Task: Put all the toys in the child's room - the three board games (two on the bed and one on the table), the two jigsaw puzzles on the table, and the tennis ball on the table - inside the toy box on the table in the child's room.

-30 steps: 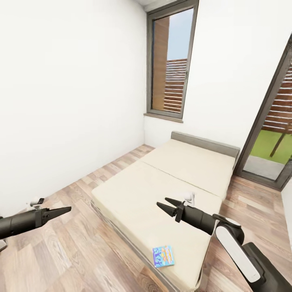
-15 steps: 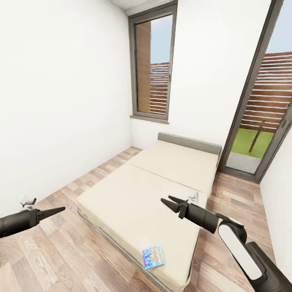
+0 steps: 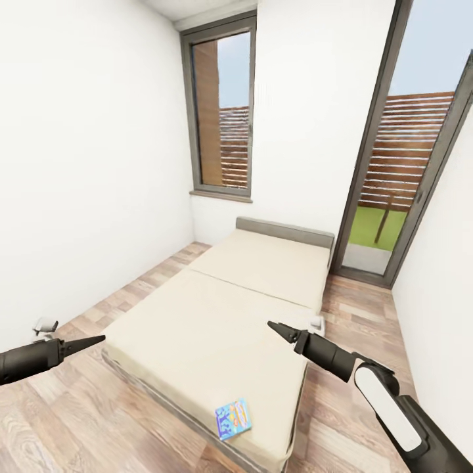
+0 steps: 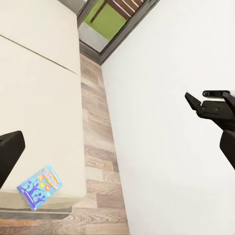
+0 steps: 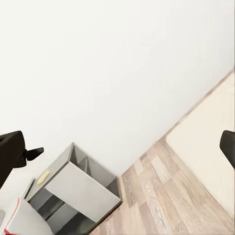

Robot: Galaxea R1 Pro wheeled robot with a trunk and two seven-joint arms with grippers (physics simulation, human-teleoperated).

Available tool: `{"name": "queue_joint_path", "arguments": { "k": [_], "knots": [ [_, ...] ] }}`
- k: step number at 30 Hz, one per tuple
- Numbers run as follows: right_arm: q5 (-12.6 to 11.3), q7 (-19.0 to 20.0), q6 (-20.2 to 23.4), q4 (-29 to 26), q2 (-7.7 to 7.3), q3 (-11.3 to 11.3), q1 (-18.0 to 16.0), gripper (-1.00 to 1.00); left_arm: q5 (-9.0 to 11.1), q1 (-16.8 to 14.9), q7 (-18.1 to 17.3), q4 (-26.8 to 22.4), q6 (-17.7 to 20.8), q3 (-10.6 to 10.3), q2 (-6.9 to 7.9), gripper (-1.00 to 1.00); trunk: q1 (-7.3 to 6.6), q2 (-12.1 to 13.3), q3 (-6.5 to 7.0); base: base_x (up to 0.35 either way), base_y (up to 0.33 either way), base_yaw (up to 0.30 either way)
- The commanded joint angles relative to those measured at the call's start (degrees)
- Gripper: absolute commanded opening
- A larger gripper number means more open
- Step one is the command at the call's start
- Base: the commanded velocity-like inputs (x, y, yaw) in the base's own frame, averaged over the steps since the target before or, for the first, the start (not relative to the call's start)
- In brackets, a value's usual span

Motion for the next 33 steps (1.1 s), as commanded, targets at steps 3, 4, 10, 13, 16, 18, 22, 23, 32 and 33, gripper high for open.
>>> {"name": "queue_joint_path", "arguments": {
  "k": [3,4,10,13,16,18,22,23,32,33],
  "knots": [
    [-0.6,-0.1,0.4,0.3,0.11,-0.2,-0.1,1.00,0.0,0.0,-0.3,0.1,0.6,0.0,0.70,1.00,0.67,-1.3,-0.45,-0.198,0.047,-0.218],
    [-0.6,-0.1,0.4,0.4,0.18,-0.3,-0.1,1.00,0.0,0.0,-0.3,0.4,0.6,0.0,1.16,1.00,0.89,-1.7,-0.56,-0.138,0.033,-0.218],
    [-0.5,-0.2,0.3,0.4,0.31,-0.4,-0.1,1.00,0.1,-0.3,-0.3,2.8,0.4,0.1,2.31,1.00,2.21,-4.1,-1.38,-0.061,0.015,-0.130],
    [-0.4,-0.5,0.2,0.3,0.35,-0.4,-0.1,1.00,0.0,-0.4,-0.3,3.8,0.3,0.1,2.82,1.00,2.87,-5.3,-1.89,-0.015,0.004,-0.034],
    [-0.4,-0.7,0.2,0.4,0.45,-0.4,-0.1,1.00,0.0,-0.5,-0.3,4.2,0.2,0.1,3.08,1.00,3.53,-6.5,-2.49,-0.007,0.002,-0.027],
    [-0.4,-0.8,0.2,0.4,0.61,-0.4,-0.1,1.00,0.0,-0.5,-0.3,4.4,0.1,0.1,3.17,1.00,3.97,-7.3,-2.96,-0.003,0.001,-0.054],
    [-0.4,-0.8,0.2,0.5,1.27,-0.4,-0.1,1.00,0.1,-0.5,-0.3,4.5,-0.1,0.1,3.34,1.00,4.85,-8.9,-3.96,-0.002,0.000,-0.089],
    [-0.4,-0.8,0.2,0.5,1.41,-0.4,-0.1,1.00,0.1,-0.5,-0.3,4.5,-0.1,0.1,3.38,1.00,5.07,-9.3,-4.22,-0.001,0.000,-0.110],
    [-0.6,-0.8,0.3,0.6,1.90,-0.5,-0.1,1.00,0.1,-0.5,-0.4,5.0,-0.2,1.3,3.80,1.00,7.04,-13.0,-6.34,-0.090,0.069,-0.187],
    [-0.6,-0.8,0.3,0.6,1.91,-0.5,-0.1,1.00,0.1,-0.5,-0.5,5.2,-0.2,1.4,3.86,1.00,7.26,-13.4,-6.54,-0.207,0.171,-0.261]
  ]
}}
